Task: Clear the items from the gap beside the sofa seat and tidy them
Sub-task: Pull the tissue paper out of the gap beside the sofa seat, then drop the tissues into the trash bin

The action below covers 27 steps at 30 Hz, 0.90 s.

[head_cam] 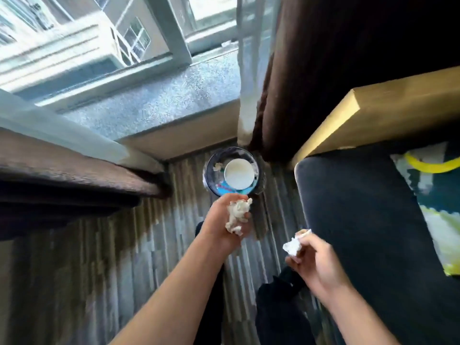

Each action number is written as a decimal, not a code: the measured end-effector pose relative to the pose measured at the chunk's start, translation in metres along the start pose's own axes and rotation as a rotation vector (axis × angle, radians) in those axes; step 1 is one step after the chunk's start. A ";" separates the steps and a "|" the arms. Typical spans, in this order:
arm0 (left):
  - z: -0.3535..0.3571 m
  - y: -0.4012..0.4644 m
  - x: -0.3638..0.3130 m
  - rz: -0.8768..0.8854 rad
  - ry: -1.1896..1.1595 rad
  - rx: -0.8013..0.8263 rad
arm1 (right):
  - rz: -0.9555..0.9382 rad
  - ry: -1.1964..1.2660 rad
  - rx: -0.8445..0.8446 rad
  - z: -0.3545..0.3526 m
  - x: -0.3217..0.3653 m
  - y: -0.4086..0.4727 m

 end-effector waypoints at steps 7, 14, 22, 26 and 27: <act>-0.029 -0.014 -0.093 0.026 -0.020 0.012 | -0.054 -0.301 0.067 0.136 0.014 0.024; -0.076 0.075 -0.130 0.075 0.105 -0.124 | -0.043 -0.259 -0.069 0.174 -0.010 0.128; -0.128 0.210 -0.097 0.054 0.106 -0.346 | 0.055 -0.297 -0.126 0.109 -0.082 0.242; -0.143 0.276 -0.086 0.040 0.083 -0.389 | -0.005 -0.552 -0.066 0.088 -0.095 0.289; -0.145 0.292 -0.085 0.043 0.092 -0.402 | -0.018 -0.580 -0.066 0.083 -0.095 0.299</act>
Point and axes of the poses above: each hand's wrist, its own y-axis towards the middle knuckle, its own z-axis out of the palm, x = y × z, the point moved 2 cm from there along y, towards the middle knuckle, and after that the axes turned 7 degrees about -y, right-handed, at the moved point
